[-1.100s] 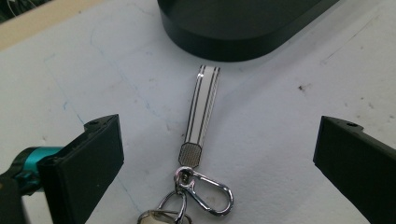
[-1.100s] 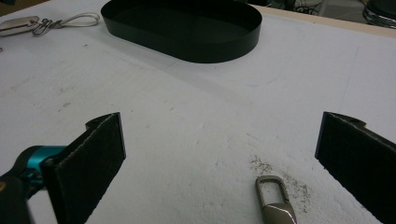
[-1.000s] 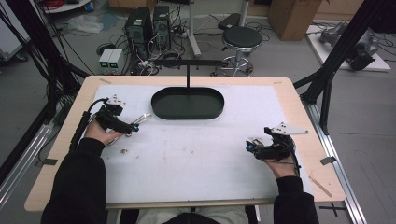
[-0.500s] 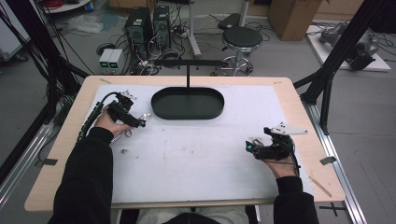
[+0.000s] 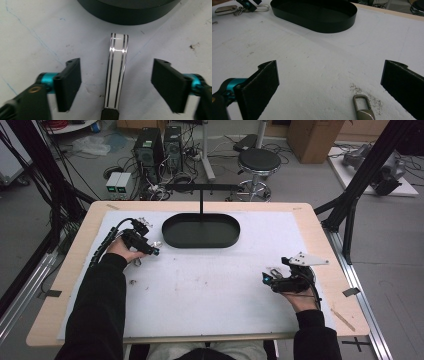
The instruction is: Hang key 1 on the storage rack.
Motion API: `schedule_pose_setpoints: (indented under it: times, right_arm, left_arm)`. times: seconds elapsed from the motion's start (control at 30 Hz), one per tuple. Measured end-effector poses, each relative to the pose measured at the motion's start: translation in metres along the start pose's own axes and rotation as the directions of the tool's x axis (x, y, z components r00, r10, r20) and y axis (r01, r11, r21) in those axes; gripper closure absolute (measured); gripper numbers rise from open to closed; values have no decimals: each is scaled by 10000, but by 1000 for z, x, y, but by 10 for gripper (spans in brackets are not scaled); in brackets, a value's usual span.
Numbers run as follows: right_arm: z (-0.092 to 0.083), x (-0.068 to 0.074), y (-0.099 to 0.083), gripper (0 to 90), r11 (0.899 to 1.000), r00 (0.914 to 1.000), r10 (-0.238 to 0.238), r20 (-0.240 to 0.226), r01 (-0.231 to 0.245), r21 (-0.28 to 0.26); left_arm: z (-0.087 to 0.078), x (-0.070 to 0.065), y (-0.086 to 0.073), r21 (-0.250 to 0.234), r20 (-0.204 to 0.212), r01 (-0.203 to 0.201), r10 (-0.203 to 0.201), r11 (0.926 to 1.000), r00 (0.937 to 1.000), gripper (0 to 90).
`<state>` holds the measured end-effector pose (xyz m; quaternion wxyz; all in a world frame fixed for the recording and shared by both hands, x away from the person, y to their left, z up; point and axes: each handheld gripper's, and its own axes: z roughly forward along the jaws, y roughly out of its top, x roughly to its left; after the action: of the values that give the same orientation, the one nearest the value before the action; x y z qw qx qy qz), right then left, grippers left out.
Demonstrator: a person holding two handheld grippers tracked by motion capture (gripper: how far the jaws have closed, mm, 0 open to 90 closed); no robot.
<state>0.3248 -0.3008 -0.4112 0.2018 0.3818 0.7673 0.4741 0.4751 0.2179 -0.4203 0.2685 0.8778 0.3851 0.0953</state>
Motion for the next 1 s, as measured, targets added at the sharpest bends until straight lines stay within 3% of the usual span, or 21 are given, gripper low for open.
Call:
schedule_pose_setpoints:
  times: [0.13,0.23,0.3,0.33,0.4,0.57,0.7,0.87,1.0]
  right_arm:
    - [2,1,-1,8,9997,9998,-221,-16,221,145]
    - [3,3,-1,8,9991,9994,-327,57,325,290]
    - [3,3,-1,8,9990,9993,-362,82,360,259]
    - [2,4,-1,8,9991,9992,-378,136,375,207]
    - [1,4,-1,8,9992,9992,-380,130,378,156]
    - [0,2,-1,8,9992,9987,-411,315,411,-8]
    - [0,3,-1,8,9990,9983,-457,355,457,3]
    - [-1,3,0,8,9989,9983,-456,358,458,-51]
    - [-1,3,0,8,9989,9984,-457,326,459,-55]
  left_arm:
    - [0,1,-1,173,96,32,-34,9998,9999,422]
    - [3,1,-1,196,43,112,-113,9997,9999,457]
    - [3,1,-1,203,-275,58,-52,9998,9996,492]
    - [3,1,-1,173,-422,125,-117,9998,9990,602]
    - [1,3,-2,154,-481,248,-240,9996,9986,739]
    - [-3,1,-2,373,-258,278,-268,9989,9993,745]
    - [-9,2,-2,250,-93,393,-391,9989,9992,745]
    - [-25,5,0,-452,177,702,-695,9965,9974,746]
    - [-42,8,2,-1127,505,941,-889,9892,9948,746]
